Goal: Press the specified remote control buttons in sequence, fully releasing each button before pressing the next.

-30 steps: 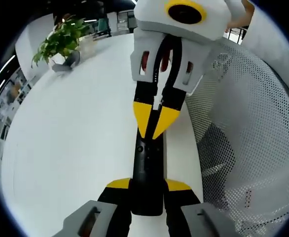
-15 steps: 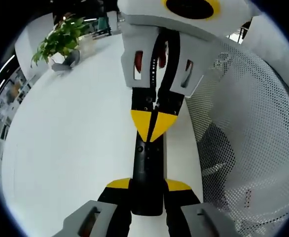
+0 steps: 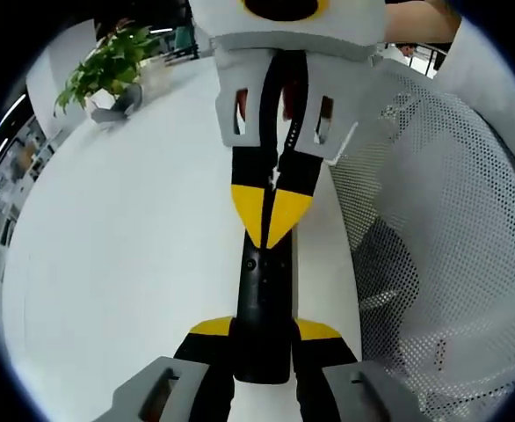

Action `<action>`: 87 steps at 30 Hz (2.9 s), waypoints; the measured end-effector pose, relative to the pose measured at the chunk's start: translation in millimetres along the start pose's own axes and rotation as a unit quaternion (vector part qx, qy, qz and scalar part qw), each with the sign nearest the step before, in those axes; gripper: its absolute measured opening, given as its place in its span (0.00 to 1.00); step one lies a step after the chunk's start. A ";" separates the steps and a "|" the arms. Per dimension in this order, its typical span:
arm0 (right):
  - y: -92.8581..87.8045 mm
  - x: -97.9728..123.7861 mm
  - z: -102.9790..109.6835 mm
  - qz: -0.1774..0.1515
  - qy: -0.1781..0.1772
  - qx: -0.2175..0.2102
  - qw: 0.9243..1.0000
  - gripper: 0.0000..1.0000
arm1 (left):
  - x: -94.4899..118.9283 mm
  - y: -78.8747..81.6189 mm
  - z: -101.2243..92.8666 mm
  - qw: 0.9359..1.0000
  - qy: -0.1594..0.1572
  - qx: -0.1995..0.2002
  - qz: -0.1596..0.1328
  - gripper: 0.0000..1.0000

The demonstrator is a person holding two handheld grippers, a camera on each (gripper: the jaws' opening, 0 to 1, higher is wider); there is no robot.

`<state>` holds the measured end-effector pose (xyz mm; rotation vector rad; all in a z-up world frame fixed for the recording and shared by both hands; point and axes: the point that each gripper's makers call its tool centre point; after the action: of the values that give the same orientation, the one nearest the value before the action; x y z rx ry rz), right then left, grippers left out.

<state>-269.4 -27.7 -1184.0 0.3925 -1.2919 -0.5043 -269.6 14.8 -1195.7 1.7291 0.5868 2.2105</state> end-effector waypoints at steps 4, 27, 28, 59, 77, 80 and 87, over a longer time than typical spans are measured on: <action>-5.4 3.5 2.0 0.006 0.001 0.006 1.000 0.00 | 0.0 0.0 -0.1 1.000 0.003 0.008 -0.002 0.24; -2.7 -0.9 2.9 0.053 -0.023 0.075 0.995 0.00 | 1.1 0.4 0.2 1.000 0.005 0.008 -0.023 0.24; -2.8 -0.2 3.0 0.041 -0.024 0.067 0.997 0.00 | 0.9 0.5 0.2 1.000 0.006 0.009 -0.022 0.24; -8.7 6.7 2.1 -0.010 -0.034 0.012 0.999 0.00 | 1.0 0.8 -0.5 1.000 0.000 -0.005 -0.011 0.24; -0.2 -1.0 1.3 0.009 -0.026 -0.008 1.000 0.00 | 0.4 0.9 -0.6 1.000 -0.001 -0.008 -0.007 0.24; 0.4 -1.8 1.1 0.023 -0.021 -0.014 0.999 0.00 | 0.1 1.2 -0.7 1.000 -0.002 -0.012 -0.003 0.24; -0.1 0.2 2.5 -0.012 -0.034 -0.020 0.999 0.00 | 0.7 1.0 -0.6 1.000 -0.003 -0.006 -0.005 0.24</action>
<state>-271.7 -27.9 -1183.3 0.3611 -1.3421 -0.5668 -270.3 14.1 -1194.8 1.7225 0.5783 2.1961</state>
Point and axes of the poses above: the point that each gripper's makers call its tool centre point, and the gripper's own axes: x roughly backward along the fingers, z roughly to its left, y roughly out of its top, and after that the axes turned 14 degrees about y, right-handed
